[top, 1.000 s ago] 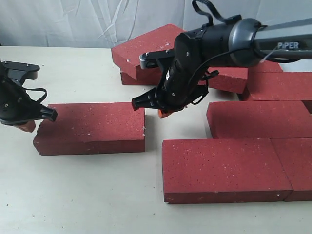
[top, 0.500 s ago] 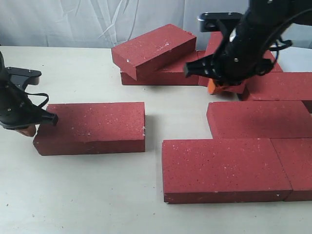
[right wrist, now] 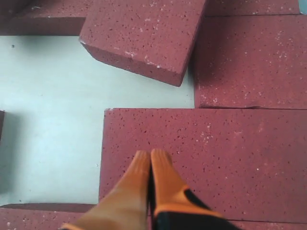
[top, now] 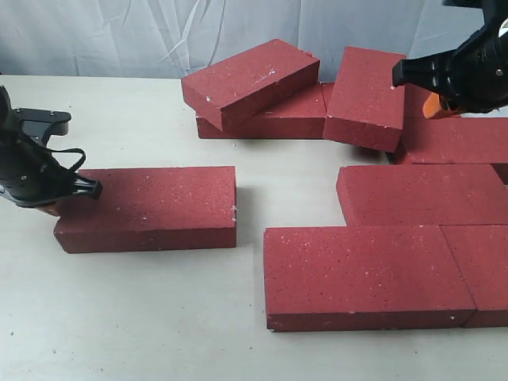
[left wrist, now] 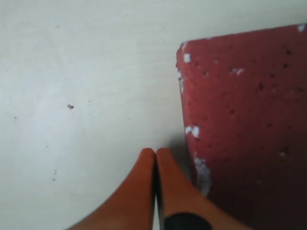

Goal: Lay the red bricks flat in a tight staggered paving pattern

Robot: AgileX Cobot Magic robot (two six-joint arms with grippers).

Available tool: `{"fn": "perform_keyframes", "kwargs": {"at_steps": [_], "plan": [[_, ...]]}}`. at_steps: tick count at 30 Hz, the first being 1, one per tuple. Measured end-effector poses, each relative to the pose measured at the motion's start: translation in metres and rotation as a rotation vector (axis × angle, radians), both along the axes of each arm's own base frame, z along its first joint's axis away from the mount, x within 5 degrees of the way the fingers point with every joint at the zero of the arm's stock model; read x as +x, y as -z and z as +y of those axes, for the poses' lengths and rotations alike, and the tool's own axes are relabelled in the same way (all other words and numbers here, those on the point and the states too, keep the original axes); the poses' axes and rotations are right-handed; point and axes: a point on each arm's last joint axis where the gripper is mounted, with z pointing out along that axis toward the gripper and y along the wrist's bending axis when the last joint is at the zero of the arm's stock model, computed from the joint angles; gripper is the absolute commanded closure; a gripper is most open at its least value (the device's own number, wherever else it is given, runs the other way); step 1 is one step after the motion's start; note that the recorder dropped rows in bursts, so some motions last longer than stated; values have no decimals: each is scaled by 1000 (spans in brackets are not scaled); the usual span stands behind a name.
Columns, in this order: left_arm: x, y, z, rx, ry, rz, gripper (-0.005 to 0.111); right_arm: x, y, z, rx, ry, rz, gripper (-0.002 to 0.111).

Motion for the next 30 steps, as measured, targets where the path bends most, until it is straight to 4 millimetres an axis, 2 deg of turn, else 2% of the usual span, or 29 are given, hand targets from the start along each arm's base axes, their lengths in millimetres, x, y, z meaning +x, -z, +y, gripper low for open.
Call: {"fn": "perform_keyframes", "kwargs": {"at_steps": [6,23,30], "plan": [[3,-1,-6,-59,19,-29,107,0,-1,0,4,1,-10,109],[11,2,-41,-97,129,-97,107,1,-2,0,6,-1,-22,109],[15,8,-50,-141,99,-81,107,1,-2,0,6,-1,-23,109]]}}
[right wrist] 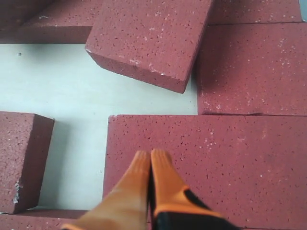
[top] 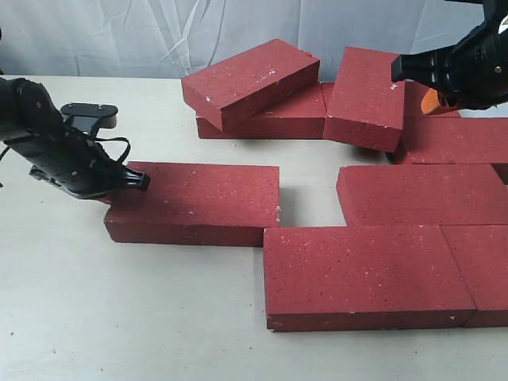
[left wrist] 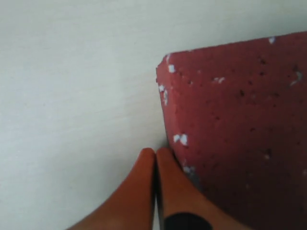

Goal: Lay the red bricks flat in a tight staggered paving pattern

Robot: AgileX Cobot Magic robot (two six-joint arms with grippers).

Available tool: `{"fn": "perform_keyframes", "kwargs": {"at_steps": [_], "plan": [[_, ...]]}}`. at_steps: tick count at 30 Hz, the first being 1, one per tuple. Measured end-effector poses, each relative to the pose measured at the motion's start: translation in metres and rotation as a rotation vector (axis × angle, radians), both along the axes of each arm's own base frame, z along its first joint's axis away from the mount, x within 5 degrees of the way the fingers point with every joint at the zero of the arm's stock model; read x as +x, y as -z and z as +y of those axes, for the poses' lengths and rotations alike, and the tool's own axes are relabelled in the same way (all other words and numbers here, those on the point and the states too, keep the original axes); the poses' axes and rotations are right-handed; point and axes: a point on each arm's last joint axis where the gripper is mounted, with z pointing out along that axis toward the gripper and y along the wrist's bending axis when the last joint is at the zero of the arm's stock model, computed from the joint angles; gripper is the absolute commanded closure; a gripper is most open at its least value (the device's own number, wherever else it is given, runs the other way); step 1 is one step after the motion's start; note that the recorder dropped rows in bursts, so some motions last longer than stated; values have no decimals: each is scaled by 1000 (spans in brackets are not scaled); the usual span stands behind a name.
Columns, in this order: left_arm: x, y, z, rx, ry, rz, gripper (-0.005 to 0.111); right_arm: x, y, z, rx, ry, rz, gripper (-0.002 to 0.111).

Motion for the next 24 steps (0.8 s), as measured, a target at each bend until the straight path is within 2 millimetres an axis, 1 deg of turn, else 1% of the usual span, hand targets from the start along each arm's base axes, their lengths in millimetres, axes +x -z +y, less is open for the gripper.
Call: {"fn": "perform_keyframes", "kwargs": {"at_steps": [9,17,21,24], "plan": [[0,-2,-11,-121,26,-5,107,0,0,0,0,0,-2,109],[0,-4,-16,-177,28,-12,107,0,0,0,0,0,-2,109],[-3,-4,-29,-188,56,-9,107,0,0,0,0,0,-2,109],[-6,0,-39,-189,85,5,107,0,0,0,0,0,-2,109]]}}
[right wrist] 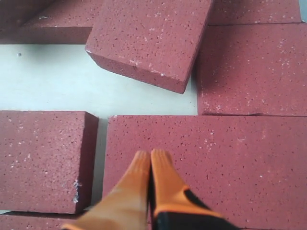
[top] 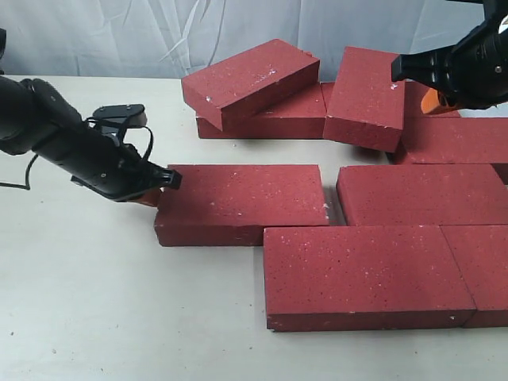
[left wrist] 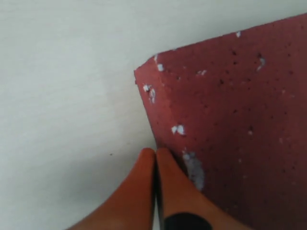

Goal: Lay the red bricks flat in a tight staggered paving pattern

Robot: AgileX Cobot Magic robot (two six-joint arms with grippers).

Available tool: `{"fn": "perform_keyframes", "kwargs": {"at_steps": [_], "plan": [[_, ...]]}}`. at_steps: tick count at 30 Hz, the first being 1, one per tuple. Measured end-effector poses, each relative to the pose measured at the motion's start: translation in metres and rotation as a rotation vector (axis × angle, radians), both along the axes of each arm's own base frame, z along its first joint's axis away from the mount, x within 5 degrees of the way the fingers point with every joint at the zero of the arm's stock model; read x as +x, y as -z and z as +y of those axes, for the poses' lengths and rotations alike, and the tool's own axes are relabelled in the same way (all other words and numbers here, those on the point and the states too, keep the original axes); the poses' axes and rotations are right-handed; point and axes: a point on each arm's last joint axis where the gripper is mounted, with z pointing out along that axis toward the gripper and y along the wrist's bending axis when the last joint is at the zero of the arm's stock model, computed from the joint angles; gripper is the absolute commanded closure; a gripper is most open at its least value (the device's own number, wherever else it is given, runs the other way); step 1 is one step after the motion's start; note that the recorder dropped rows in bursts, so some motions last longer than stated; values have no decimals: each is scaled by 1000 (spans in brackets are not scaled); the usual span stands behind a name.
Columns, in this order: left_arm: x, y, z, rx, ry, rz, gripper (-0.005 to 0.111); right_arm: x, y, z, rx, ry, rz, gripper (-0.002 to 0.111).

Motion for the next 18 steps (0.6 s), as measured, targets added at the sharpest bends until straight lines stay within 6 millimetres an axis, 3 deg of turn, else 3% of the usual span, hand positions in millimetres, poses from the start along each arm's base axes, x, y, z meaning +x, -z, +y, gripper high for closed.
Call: {"fn": "perform_keyframes", "kwargs": {"at_steps": [4,18], "plan": [[-1,5,-13,3,34,4,107,0,0,0,0,0,0,109],[4,4,-18,-25,90,-68,107,0,0,0,0,0,-2,109]]}}
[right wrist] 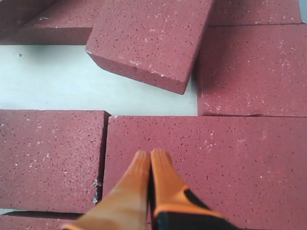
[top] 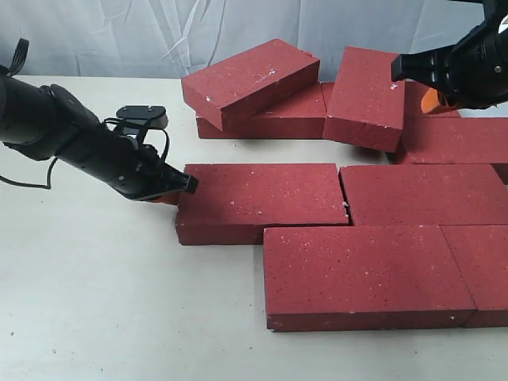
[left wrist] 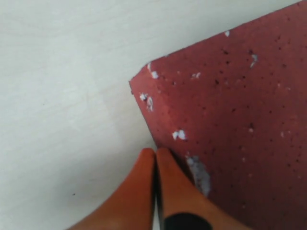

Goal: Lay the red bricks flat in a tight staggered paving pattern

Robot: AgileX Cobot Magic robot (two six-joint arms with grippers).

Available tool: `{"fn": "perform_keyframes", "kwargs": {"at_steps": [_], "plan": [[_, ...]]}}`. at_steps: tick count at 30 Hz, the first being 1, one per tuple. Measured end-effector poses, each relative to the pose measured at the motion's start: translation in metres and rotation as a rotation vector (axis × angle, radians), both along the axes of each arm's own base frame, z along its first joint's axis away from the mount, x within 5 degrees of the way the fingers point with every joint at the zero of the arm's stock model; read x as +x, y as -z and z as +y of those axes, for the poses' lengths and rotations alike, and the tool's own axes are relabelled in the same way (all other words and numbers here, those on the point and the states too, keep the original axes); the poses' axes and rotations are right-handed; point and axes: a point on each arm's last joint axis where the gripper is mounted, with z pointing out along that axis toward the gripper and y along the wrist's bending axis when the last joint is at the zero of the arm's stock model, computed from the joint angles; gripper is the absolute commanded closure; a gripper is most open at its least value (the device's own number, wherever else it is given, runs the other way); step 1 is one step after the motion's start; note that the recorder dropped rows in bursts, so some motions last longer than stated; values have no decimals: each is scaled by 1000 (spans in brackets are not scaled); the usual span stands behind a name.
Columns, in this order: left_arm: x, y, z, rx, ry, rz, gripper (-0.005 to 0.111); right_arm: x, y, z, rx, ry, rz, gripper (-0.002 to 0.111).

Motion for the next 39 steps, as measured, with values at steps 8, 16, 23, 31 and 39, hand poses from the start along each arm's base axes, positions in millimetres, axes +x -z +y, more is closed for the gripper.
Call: {"fn": "perform_keyframes", "kwargs": {"at_steps": [8,16,23,31,39], "plan": [[0,-1,-1,-19,-4,-4,107,0,1,2,19,-4,5,109],[0,-1,-3,-35,-1,0,107,9,19,14,92,-98,63,109],[1,-1,-1,-16,1,-17,107,15,41,32,106,-181,125,109],[1,0,-1,0,18,-24,107,14,85,81,57,-339,222,109],[1,0,0,-3,4,-15,107,21,116,93,32,-351,253,109]]}}
